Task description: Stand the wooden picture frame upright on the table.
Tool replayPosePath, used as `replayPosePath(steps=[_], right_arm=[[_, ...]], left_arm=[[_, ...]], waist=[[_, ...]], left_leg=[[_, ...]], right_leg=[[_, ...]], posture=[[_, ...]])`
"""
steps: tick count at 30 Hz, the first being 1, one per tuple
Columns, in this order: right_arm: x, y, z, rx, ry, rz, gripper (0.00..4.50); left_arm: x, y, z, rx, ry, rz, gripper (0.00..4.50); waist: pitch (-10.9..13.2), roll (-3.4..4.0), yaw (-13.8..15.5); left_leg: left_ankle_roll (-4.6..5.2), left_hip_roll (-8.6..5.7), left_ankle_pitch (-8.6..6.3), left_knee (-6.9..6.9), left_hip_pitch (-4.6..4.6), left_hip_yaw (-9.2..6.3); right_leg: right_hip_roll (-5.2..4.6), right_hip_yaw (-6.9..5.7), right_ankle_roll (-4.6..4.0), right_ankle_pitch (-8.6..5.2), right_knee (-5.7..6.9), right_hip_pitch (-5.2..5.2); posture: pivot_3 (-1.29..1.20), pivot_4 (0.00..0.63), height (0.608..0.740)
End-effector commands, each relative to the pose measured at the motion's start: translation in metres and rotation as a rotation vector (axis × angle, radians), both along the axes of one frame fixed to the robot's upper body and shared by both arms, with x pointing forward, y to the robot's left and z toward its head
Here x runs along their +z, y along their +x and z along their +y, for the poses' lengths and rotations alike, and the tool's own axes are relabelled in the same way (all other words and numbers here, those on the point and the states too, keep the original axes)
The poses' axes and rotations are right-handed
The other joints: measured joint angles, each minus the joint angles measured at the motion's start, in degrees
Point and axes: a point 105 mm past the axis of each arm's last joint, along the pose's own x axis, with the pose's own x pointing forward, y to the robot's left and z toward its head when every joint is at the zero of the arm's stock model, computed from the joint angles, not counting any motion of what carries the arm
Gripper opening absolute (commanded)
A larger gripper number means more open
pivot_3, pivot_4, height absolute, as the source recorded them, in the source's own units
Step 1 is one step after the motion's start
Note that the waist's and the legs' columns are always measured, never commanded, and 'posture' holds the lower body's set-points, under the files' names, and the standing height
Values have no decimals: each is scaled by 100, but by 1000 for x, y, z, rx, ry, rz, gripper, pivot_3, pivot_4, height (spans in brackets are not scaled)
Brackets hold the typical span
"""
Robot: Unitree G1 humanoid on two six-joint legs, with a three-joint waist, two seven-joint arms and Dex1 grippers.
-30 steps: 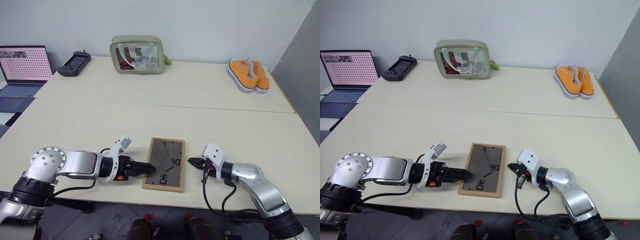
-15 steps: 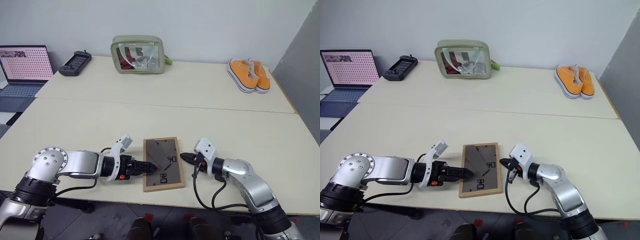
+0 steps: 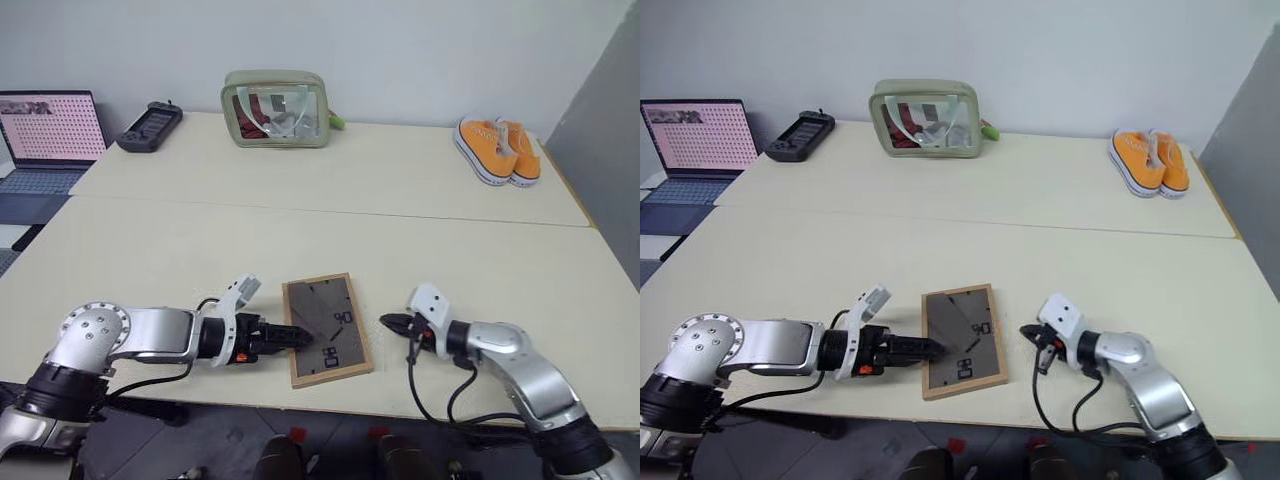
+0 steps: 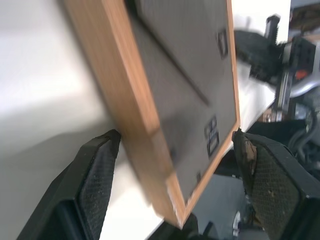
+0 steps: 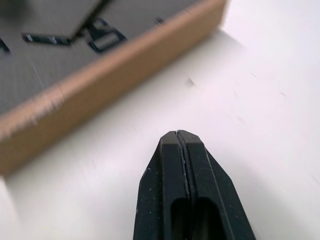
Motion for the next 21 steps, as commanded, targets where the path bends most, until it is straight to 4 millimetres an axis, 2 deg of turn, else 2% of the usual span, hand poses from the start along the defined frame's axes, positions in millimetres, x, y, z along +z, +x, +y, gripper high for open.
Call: replayPosePath(steps=[1, 8, 21], right_arm=[[8, -6, -2, 31, 9, -12, 0], [4, -13, 0, 43, 25, 26, 0], [11, -29, 38, 87, 147, 94, 0]], left_arm=[[-3, -18, 1, -39, 0, 24, 3822], [-13, -29, 0, -3, 3, 31, 3822], [-24, -28, -5, 126, -1, 5, 3822]], waist=[[0, 0, -5], [0, 0, 22], [-16, 16, 63]], left_leg=[[0, 2, 0, 0, 0, -1], [0, -2, 0, 0, -1, 3], [0, -5, 0, 1, 0, 6]], right_leg=[[2, -2, 0, -1, 0, 0], [-3, 4, 1, -1, -3, 1], [-7, 7, 7, -5, -9, 5]], posture=[[0, 150, 740], [0, 150, 740], [0, 150, 740]])
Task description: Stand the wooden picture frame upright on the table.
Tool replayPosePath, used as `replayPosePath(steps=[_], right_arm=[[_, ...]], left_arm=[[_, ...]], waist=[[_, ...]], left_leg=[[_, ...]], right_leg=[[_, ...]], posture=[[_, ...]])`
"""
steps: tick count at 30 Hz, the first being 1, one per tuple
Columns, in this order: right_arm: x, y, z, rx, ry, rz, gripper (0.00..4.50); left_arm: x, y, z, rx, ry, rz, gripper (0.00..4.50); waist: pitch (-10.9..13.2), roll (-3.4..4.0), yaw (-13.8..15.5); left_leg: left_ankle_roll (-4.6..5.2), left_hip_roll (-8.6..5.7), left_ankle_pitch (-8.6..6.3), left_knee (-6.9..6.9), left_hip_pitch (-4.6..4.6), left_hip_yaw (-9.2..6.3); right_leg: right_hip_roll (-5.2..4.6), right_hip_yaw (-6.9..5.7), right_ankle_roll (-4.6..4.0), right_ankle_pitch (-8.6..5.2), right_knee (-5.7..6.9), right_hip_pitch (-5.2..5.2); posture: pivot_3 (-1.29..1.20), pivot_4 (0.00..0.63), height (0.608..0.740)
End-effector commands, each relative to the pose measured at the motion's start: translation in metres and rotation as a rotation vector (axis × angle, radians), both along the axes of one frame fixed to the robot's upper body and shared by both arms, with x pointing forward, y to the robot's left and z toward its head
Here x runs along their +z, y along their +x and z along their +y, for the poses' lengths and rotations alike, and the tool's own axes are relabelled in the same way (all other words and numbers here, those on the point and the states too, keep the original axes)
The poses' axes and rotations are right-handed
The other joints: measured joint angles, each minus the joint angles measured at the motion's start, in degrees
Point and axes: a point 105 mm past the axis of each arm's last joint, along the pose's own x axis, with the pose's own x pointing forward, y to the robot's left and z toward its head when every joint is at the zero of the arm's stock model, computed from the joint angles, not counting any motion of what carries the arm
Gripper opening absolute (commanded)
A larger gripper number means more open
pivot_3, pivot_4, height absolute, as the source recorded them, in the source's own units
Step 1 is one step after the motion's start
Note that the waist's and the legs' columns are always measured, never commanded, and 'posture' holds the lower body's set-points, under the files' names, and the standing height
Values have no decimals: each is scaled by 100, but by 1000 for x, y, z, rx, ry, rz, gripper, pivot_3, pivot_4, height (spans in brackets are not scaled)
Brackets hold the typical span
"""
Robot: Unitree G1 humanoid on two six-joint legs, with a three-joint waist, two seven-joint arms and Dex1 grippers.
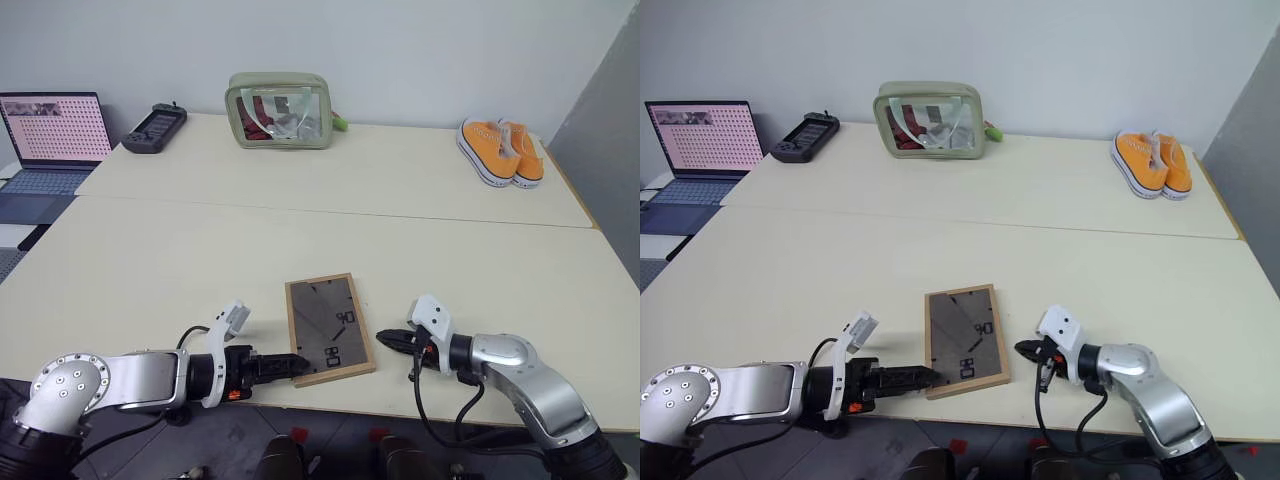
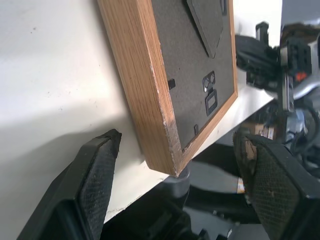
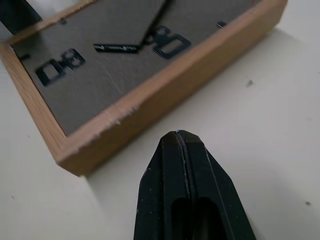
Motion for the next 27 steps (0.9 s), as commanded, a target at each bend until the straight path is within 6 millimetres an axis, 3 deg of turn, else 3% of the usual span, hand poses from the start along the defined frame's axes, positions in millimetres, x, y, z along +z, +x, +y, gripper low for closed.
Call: replayPosePath(steps=[1, 14, 20, 27], right_arm=[[10, -3, 10, 20, 33, -20, 0], [10, 3, 14, 9, 45, -23, 0], [13, 7, 31, 2, 101, -20, 0], [8, 10, 36, -34, 127, 5, 0]], left_arm=[[-13, -5, 2, 28, 41, 43, 3822], [-10, 7, 12, 71, 52, 36, 3822], [-8, 13, 9, 83, 49, 21, 3822], [-8, 17, 12, 103, 49, 21, 3822]], waist=[[-2, 1, -1], [-3, 4, -6], [-4, 4, -11], [-5, 2, -13]], left_leg=[[0, 0, 0, 0, 1, 1], [0, 2, 0, 0, 2, 1], [0, 3, 0, 0, 3, 1], [0, 3, 0, 0, 2, 0]], right_leg=[[0, 1, 1, 0, 0, 0], [3, 0, 4, -3, -2, -1], [3, 1, 14, -8, -1, -2], [4, 0, 13, -8, -1, -2]], posture=[[0, 150, 740], [0, 150, 740], [0, 150, 740], [0, 150, 740]])
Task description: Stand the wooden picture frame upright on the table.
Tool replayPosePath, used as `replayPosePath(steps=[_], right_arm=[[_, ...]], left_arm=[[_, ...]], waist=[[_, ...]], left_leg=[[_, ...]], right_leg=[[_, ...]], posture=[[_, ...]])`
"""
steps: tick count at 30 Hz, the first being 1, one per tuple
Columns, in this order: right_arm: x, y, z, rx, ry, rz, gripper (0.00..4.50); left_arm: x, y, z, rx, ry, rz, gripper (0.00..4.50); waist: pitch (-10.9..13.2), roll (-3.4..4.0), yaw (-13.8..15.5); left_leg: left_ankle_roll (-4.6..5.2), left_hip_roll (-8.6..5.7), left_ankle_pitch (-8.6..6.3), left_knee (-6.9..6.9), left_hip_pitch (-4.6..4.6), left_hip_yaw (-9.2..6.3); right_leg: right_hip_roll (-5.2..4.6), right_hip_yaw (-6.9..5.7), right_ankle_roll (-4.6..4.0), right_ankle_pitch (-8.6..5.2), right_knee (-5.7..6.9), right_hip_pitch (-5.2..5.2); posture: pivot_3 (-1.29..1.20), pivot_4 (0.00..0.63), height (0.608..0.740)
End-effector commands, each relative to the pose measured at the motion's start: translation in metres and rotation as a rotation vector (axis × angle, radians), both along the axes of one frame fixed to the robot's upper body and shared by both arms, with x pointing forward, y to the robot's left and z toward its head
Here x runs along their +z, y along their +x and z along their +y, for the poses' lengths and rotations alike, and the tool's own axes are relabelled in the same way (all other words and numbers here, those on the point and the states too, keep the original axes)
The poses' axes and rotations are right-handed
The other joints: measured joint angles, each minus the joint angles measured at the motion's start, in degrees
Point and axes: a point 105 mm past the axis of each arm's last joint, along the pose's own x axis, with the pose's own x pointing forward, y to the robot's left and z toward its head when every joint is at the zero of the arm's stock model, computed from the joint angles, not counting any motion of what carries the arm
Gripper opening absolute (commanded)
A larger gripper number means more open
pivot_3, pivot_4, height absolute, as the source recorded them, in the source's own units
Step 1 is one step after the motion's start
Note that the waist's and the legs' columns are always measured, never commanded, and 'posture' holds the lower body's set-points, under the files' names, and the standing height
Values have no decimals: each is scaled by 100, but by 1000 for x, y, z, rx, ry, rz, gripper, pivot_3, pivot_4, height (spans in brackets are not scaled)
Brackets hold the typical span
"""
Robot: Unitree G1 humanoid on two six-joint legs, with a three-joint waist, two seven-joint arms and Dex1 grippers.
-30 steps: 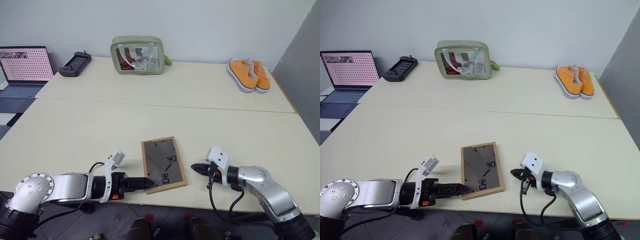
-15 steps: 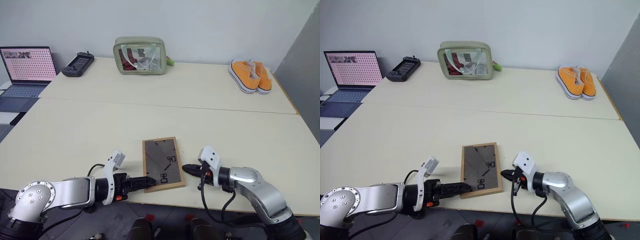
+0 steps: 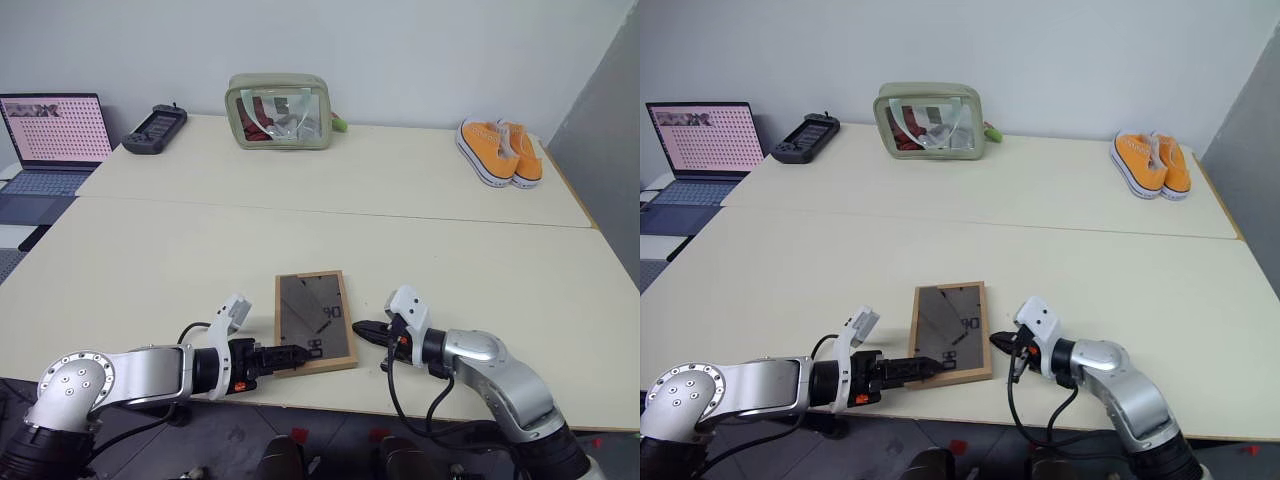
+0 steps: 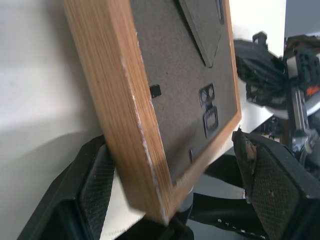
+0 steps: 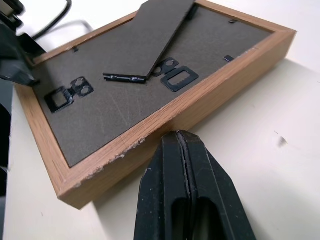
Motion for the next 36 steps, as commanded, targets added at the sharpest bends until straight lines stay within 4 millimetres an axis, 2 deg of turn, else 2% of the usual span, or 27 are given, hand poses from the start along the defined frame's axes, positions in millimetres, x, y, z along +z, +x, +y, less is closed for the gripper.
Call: replayPosePath(steps=[1, 16, 18, 19, 25, 27, 36], right_arm=[[4, -1, 7, 2, 34, -6, 0], [0, 0, 6, -23, 36, 7, 0], [0, 1, 5, -26, 35, 6, 0], [0, 2, 4, -28, 34, 6, 0], [-1, 4, 1, -37, 31, 5, 0], [-1, 3, 1, -38, 31, 5, 0], [0, 5, -1, -47, 27, -1, 0]], left_arm=[[-10, 4, 10, 60, 36, 37, 3822], [-9, 9, 7, 94, 3, 26, 3822], [-6, 12, 6, 107, -16, 13, 3476], [-5, 13, 5, 112, -23, 8, 3467], [-3, 15, 1, 112, -42, 0, 2155], [-2, 16, -1, 111, -51, -6, 1868], [5, 20, -9, 108, -108, -30, 1294]], waist=[[0, 1, -2], [0, 1, 0], [0, 1, 0], [0, 1, 0], [0, -1, 3], [-3, -5, 10], [-7, -12, 12]], left_leg=[[0, 0, 0, 0, 0, 0], [0, 1, 0, -1, 0, 0], [0, 0, 0, -1, 0, 1], [0, 1, 0, -1, 0, 0], [0, 0, 0, -1, -4, 0], [0, 0, 0, -1, -4, -1], [0, -1, 0, -1, -4, -2]], right_leg=[[0, 0, 0, 0, 0, 0], [1, 1, 2, -2, -1, -2], [1, 1, 2, -2, -1, -2], [1, 1, 2, -2, -1, -1], [1, 0, 2, -2, -3, -2], [1, -2, 2, -1, -6, -2], [0, -2, 3, -1, -12, 3]], posture=[[0, 150, 740], [0, 150, 740], [0, 150, 740], [0, 150, 740], [0, 150, 740], [0, 150, 740], [0, 150, 740]])
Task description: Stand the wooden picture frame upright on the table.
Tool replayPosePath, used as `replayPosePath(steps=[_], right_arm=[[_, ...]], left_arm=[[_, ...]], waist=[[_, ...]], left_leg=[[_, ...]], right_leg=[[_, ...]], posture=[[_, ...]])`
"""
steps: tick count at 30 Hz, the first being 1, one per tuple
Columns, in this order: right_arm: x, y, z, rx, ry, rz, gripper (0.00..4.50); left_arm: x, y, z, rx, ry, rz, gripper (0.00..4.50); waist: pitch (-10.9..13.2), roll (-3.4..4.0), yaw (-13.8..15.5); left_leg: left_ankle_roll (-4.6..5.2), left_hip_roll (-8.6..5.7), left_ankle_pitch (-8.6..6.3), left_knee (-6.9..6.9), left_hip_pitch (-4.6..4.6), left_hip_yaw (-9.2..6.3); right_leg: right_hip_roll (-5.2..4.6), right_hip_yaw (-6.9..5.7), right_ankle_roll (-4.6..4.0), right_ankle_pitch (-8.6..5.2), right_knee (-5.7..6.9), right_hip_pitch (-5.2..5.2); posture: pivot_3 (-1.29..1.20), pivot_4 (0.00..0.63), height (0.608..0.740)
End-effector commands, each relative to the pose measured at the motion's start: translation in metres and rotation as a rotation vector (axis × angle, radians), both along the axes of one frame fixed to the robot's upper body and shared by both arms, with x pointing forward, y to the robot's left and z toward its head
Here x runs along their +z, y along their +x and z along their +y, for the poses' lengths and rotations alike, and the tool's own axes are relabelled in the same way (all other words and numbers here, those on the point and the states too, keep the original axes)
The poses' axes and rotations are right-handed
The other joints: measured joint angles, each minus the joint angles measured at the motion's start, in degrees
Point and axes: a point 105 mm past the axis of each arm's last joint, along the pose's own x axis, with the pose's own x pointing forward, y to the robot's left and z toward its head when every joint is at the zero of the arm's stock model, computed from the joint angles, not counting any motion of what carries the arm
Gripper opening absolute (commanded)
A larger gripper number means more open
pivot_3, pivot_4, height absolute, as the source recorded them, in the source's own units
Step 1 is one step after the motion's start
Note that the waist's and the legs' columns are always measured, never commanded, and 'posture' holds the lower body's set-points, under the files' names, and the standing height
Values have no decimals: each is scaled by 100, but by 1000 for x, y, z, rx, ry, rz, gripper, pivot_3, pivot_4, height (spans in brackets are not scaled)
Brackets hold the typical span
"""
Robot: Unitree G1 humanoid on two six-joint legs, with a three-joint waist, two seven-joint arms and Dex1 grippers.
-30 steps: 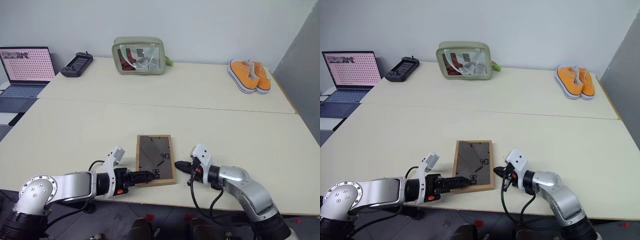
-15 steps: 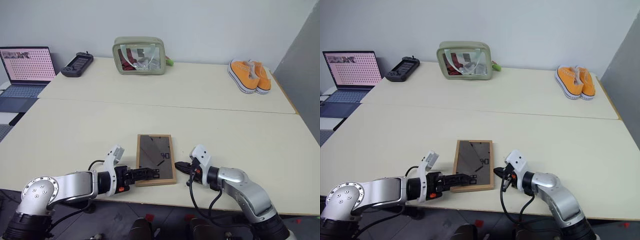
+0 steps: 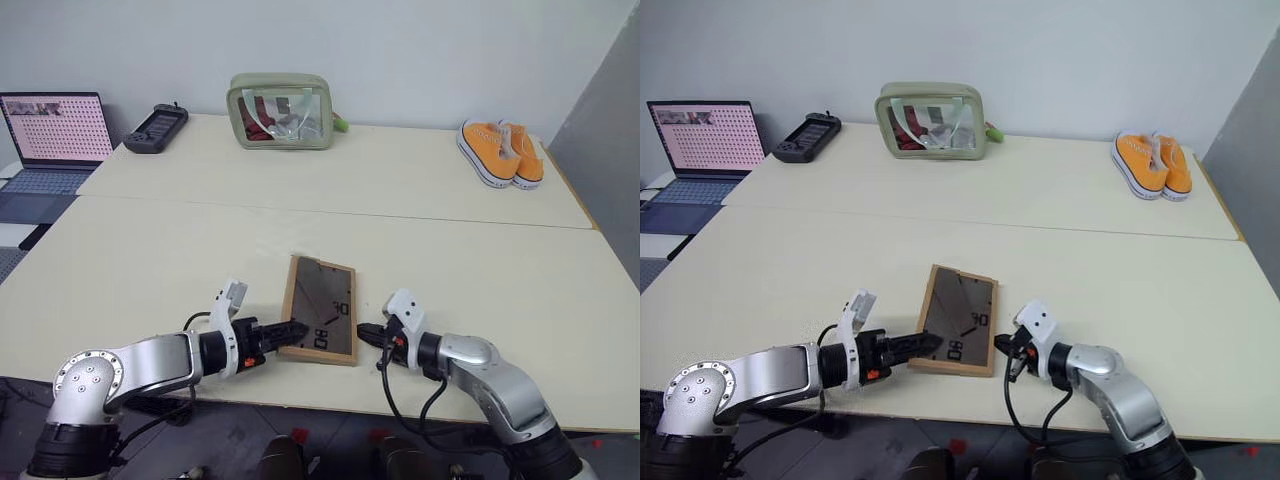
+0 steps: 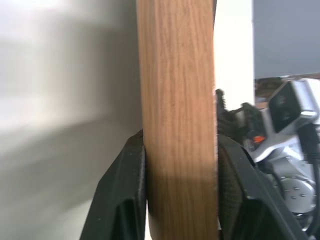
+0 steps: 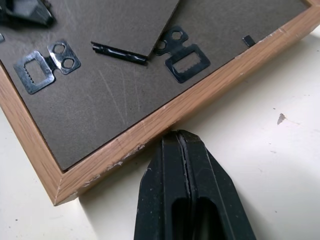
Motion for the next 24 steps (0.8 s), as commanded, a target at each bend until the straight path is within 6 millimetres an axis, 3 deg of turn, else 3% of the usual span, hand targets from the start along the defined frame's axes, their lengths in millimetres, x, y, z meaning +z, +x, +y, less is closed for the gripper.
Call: replayPosePath(steps=[1, 8, 12, 17, 24], right_arm=[[11, 1, 3, 10, 33, -40, 0], [12, 5, 1, 0, 23, -56, 0], [14, 13, -7, -17, -1, -87, 0], [16, 21, -26, -46, -38, -117, 0], [24, 30, -51, -78, -80, -156, 0]], left_arm=[[-9, -1, 0, 0, 21, 36, 1294], [-6, 3, -3, -4, -3, 29, 1294], [6, 12, 0, -56, 1, 5, 1294], [47, 45, 13, -13, -51, -105, 1294], [94, 77, 21, 30, -39, -344, 1294]], waist=[[0, 0, 0], [0, 0, 1], [2, -2, 1], [11, -13, 1], [13, -13, -10]], left_leg=[[0, 0, 0, 0, 0, 0], [0, -1, 0, 0, -1, 0], [0, 0, 0, 0, -2, -2], [0, -4, 0, 0, -14, -6], [0, -2, -1, -12, -32, -5]], right_leg=[[0, 0, 0, 0, 0, 0], [0, 0, 0, 0, -3, 0], [1, -2, 1, 0, -5, 0], [2, -7, 2, 0, -6, -9], [1, -11, -22, 14, -28, -17]], posture=[[0, 150, 740], [0, 150, 740], [0, 150, 740], [0, 150, 740], [0, 150, 740]])
